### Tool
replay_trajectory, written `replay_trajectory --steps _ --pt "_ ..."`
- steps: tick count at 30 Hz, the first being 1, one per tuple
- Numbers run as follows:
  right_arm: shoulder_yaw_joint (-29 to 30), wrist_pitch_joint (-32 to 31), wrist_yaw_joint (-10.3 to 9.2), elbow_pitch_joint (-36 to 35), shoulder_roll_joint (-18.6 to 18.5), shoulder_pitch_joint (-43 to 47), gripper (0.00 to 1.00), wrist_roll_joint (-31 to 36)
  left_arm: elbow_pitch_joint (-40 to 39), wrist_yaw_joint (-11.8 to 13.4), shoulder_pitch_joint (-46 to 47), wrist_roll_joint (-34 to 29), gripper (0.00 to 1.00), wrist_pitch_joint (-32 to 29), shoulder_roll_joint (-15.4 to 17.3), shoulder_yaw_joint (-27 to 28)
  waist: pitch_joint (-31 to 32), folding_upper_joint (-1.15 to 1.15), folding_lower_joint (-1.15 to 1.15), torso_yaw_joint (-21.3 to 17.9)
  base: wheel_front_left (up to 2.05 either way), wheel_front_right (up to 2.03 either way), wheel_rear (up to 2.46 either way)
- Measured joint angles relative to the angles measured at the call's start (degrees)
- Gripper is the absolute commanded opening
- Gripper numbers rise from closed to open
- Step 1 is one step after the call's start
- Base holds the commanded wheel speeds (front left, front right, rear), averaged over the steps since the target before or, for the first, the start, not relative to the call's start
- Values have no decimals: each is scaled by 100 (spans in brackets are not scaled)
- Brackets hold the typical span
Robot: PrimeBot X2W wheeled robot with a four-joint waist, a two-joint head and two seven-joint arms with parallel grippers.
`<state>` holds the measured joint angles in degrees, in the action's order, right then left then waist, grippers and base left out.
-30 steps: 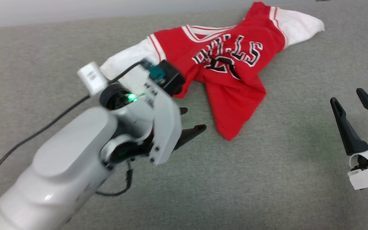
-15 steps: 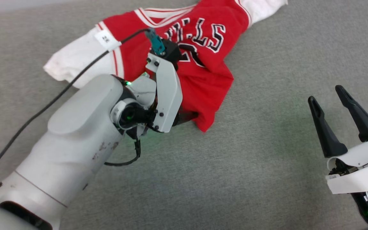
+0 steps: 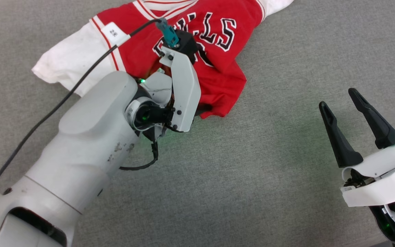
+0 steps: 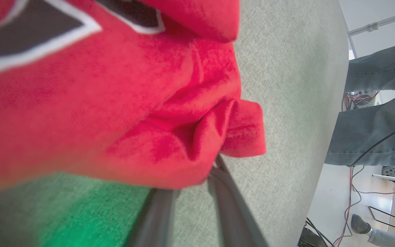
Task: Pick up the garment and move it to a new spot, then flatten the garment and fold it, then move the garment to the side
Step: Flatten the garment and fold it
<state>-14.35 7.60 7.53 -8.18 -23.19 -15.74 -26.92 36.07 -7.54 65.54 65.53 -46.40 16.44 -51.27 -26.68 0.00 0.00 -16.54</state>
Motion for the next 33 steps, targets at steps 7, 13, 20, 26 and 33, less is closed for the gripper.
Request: replay_trajectory --steps 7,13,20,26,33 --pt "-15 -57 0 1 -22 -10 100 22 -256 0 -54 252 0 -10 169 -210 74 0 0 126 0 0 0" --pt "48 -149 0 -14 -104 31 100 20 -1562 2 -544 610 0 -367 876 -667 260 0 0 237 0 0 0" --pt "119 -261 0 -135 -169 169 100 0 -3330 4 -1380 1058 0 -859 1871 -1133 448 0 0 361 0 0 0" --pt "119 -377 0 -214 -227 243 100 -13 -4426 23 -1843 1373 0 -1146 2416 -1326 546 0 0 442 0 0 0" --pt "147 -514 0 -282 -280 317 100 -26 -4574 187 -2044 1053 100 -308 2398 -1046 707 0 0 544 0 0 0"
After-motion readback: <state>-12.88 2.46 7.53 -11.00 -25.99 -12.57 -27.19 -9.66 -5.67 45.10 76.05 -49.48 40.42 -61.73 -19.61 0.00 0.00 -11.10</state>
